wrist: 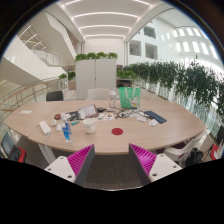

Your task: Pour water

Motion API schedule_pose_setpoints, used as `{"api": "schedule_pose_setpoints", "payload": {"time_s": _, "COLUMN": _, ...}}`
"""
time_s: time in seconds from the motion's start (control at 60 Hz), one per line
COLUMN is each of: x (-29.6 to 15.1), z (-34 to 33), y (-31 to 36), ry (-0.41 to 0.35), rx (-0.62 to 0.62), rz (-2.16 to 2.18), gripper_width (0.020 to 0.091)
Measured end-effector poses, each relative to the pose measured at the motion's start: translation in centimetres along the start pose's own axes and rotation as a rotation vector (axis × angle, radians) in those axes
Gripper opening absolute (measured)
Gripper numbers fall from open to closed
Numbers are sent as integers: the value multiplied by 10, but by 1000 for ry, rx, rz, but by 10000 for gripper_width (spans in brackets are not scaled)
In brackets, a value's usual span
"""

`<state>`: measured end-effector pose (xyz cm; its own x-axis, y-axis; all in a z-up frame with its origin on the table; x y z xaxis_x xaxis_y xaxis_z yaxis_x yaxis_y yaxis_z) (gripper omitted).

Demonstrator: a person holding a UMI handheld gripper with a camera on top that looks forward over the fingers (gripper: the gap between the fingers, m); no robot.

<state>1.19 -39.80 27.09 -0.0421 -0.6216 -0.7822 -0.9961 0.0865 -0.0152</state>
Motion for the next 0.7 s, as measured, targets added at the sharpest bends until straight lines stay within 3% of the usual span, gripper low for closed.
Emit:
{"api": "schedule_pose_setpoints", "payload": {"time_s": 0.15, "x": 19, "z": -18, "y": 28, "ry": 6, "rx": 66, "rz": 51, "gripper_width": 783}}
{"api": "schedule_pose_setpoints", "payload": {"time_s": 0.35, "x": 26, "z": -37, "y": 73, "ry": -16, "rx": 67, "rz": 43, "gripper_width": 781}}
{"api": "schedule_pose_setpoints", "payload": {"time_s": 0.467, "x": 33, "z": -18, "y": 120, "ry": -28, "rx": 25, "rz": 32, "gripper_width": 783}}
{"api": "schedule_pose_setpoints", "payload": {"time_s": 0.7, "x": 23, "z": 97, "y": 218, "ry": -116, "rx": -16, "rz": -4, "gripper_width": 782}}
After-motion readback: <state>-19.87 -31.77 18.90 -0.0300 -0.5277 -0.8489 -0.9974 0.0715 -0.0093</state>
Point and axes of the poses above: the point between the fingertips, and its own axes, seen from behind it with the camera up: y to the left, x down, z forward, the way the camera looks, the point moved 6 cm from there along -z, backward, against the way the camera looks, and after that the axes turned 14 degrees about y, right-handed, at the moved point
